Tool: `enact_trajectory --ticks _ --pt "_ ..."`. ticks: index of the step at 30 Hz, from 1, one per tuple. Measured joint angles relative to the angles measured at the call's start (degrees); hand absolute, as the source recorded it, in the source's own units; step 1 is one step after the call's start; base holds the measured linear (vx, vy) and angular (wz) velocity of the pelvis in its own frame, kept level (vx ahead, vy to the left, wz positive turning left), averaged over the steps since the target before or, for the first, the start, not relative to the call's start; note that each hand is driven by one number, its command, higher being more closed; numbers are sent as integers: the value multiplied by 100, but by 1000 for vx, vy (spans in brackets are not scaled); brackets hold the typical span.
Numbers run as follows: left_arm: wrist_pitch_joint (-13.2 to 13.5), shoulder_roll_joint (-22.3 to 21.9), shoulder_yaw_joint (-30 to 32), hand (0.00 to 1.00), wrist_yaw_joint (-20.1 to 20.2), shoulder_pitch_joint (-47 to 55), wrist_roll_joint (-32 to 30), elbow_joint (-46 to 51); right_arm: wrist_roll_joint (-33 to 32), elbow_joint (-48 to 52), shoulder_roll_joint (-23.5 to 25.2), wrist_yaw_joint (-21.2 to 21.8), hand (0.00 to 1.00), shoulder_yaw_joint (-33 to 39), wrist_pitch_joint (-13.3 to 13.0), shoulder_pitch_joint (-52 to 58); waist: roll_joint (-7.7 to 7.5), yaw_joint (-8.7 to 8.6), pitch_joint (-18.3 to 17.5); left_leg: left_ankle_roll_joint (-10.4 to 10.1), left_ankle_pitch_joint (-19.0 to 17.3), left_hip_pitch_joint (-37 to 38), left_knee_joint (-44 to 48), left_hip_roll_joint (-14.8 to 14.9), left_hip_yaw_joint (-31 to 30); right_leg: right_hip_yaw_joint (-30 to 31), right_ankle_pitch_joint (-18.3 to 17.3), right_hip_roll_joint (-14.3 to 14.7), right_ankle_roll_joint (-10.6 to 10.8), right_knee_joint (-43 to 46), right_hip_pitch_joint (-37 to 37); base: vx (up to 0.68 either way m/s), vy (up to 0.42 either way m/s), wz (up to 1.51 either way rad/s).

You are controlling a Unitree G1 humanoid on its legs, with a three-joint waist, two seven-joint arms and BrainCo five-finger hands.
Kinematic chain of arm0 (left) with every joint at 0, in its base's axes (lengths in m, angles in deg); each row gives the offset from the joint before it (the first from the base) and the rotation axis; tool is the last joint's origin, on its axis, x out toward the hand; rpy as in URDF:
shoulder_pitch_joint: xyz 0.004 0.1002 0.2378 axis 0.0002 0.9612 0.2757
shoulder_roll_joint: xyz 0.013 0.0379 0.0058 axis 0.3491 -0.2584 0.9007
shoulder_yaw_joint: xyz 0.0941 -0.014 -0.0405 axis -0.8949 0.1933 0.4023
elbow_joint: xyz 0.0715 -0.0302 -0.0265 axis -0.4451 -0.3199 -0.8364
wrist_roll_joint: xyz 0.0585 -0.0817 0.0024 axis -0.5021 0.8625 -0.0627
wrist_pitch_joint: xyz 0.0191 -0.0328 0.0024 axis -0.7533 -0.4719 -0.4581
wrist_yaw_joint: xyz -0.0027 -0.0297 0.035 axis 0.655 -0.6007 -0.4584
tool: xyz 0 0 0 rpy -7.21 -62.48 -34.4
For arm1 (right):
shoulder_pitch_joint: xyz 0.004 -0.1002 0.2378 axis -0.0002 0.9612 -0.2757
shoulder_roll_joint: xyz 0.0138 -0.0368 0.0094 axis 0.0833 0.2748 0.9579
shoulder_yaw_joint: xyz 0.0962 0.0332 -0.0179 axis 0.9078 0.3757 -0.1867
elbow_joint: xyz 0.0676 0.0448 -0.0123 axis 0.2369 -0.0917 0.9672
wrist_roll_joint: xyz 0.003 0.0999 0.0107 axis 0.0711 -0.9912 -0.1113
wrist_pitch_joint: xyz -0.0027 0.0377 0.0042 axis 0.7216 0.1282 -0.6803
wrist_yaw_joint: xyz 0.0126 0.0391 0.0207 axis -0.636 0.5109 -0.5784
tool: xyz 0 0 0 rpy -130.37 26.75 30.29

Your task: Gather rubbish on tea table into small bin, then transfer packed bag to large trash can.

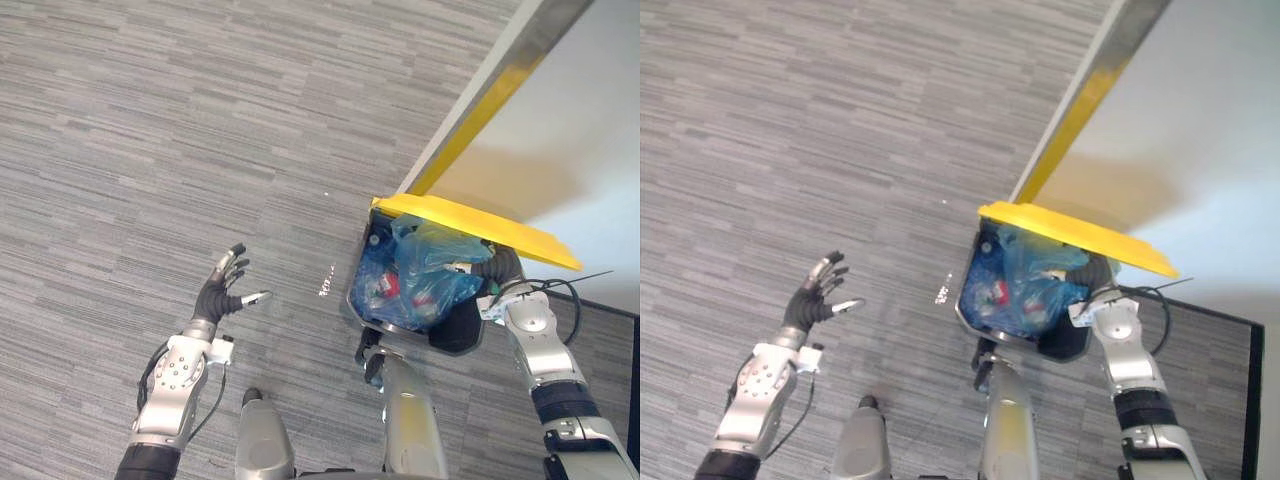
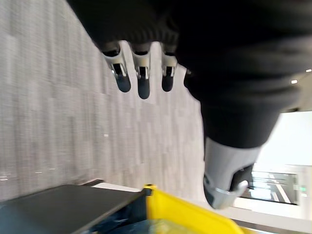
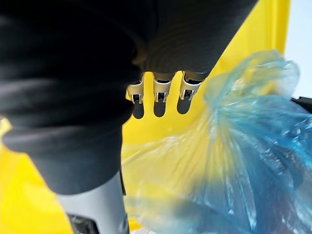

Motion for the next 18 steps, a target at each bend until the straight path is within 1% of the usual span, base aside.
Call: enact_trajectory --ticks 1,3,5,7,9,11,12,13,14,15,16,17,18 --pt "-7 -33 53 0 -16 0 -151 -298 2 -30 67 23 0 0 0 33 -23 24 -13 1 0 4 4 12 -1 -11 -13 6 25 -13 23 -45 -44 6" --pt "-82 -171 185 0 -80 28 -352 -788 8 -71 200 23 0 0 8 142 -23 31 -13 9 2 87 19 73 -22 -88 -70 37 114 -76 185 -34 -46 10" --pt "-216 -442 425 0 -181 84 -542 -1340 120 -70 315 19 0 1 11 298 -29 73 -15 147 -77 230 84 108 -36 -121 -89 57 140 -85 385 -36 -26 6" --pt "-291 -592 620 0 -312 189 -567 -1646 212 -70 451 13 0 10 15 346 -78 97 -38 191 -143 262 196 118 -47 -104 -80 76 156 -90 459 -47 -4 -2" --pt "-381 -663 724 0 -392 296 -640 -1870 215 -73 616 14 0 18 46 429 -92 133 -34 191 -268 294 513 178 -104 -119 -77 140 160 -90 612 -43 18 -6" --pt "-432 -677 720 0 -467 328 -645 -2084 222 -83 824 7 0 74 97 463 -157 180 -5 296 -441 293 951 177 -98 -81 -37 125 178 -95 759 -94 100 -12" --pt "-467 -708 721 0 -520 341 -658 -2202 224 -105 966 -28 0 118 107 481 -229 196 -9 339 -567 289 1205 116 -55 22 56 101 208 -99 798 -178 182 -33" --pt "-467 -711 722 0 -570 337 -704 -2261 224 -157 1087 -80 0 115 107 477 -342 227 0 361 -674 283 1370 14 33 161 221 78 272 -199 799 -200 181 -43" --pt "-468 -709 730 0 -606 333 -759 -2305 227 -191 1172 -108 0 113 108 502 -428 237 -16 330 -700 244 1468 -59 108 232 376 48 304 -361 807 -268 234 -55" --pt "-473 -711 808 0 -624 335 -824 -2369 247 -275 1340 -123 0 101 118 540 -605 236 -25 391 -720 209 1549 -199 286 312 629 2 399 -822 915 -250 214 -55" --pt "-478 -726 857 0 -651 321 -886 -2454 278 -289 1463 -144 0 72 154 635 -692 236 -18 473 -634 232 1500 -252 436 311 545 12 562 -1239 1077 -315 277 -76" --pt "-489 -803 937 0 -727 310 -939 -2588 380 -297 1625 -155 0 -66 178 770 -689 228 13 536 -460 356 1247 -206 691 349 302 -12 700 -1228 1074 -252 200 -67" --pt "-525 -820 977 0 -774 305 -975 -2682 442 -294 1691 -139 0 -101 192 853 -700 205 4 577 -387 406 1131 -207 774 422 349 14 516 -960 1014 -354 284 -70"
